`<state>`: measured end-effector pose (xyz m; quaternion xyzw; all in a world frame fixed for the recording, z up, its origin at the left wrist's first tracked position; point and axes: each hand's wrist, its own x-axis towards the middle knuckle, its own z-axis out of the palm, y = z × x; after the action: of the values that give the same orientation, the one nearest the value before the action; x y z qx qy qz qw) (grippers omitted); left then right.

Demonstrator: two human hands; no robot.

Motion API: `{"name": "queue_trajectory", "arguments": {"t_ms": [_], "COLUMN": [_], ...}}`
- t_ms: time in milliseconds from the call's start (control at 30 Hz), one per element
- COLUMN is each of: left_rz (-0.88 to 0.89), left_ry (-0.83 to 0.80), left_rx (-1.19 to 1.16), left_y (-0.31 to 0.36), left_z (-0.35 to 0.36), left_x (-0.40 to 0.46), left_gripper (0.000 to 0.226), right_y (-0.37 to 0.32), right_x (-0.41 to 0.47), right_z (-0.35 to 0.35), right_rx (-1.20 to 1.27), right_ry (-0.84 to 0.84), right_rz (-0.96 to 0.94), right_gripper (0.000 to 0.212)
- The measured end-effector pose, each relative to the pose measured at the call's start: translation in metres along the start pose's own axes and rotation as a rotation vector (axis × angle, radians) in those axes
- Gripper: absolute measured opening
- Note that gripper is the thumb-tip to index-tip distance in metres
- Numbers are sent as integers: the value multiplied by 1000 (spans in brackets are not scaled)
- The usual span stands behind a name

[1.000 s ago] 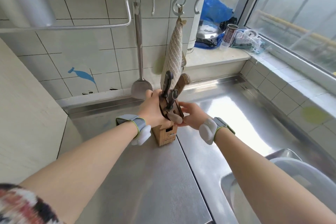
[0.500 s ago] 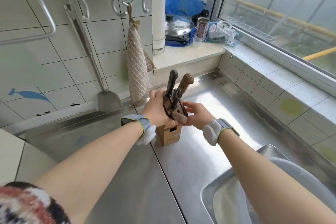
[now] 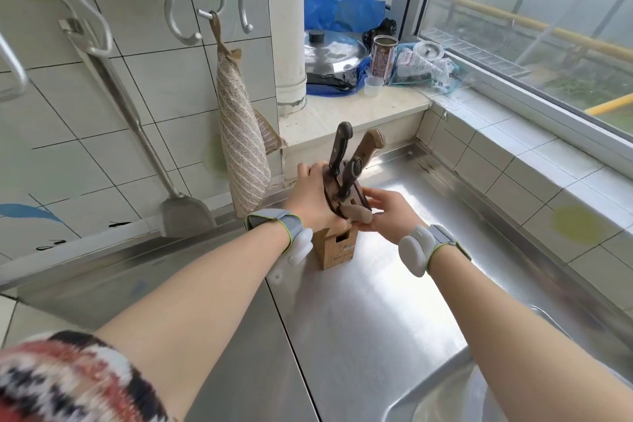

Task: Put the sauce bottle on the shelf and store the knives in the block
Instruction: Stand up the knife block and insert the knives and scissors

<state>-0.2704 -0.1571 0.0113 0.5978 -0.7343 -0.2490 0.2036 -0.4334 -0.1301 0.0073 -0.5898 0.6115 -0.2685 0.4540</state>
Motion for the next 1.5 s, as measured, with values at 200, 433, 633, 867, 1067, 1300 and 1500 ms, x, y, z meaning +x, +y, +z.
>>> {"name": "queue_trajectory", "arguments": {"t_ms": [200, 433, 633, 867, 1067, 1300, 1500], "left_rz": [-23, -43, -36, -41, -42, -39, -64], "left_ry": [-20, 20, 25, 46, 45, 50, 8], "left_rx": [-19, -11, -9, -33, -16, 1, -81], "left_y": [5, 10, 13, 17, 16, 20, 19], "left_z": [8, 11, 15, 15, 16, 18, 11], "left_x": [36, 63, 77, 83, 86, 86, 71], "left_gripper": [91, 94, 93, 93, 93, 94, 122], "right_y": [8, 9, 8, 9, 9, 12, 11], "right_x": [28, 48, 51, 55, 56, 54, 47], "right_z": [-18, -27, -35, -38, -37, -37, -32], "right_rx": [32, 50, 17, -9, -18, -6, 7], "right_ry": [50, 116, 121, 130, 170, 185, 167], "right_rz": [-1, -21, -36, -61, -85, -101, -91], "right_gripper": [59, 50, 56, 53, 49, 48, 45]}}
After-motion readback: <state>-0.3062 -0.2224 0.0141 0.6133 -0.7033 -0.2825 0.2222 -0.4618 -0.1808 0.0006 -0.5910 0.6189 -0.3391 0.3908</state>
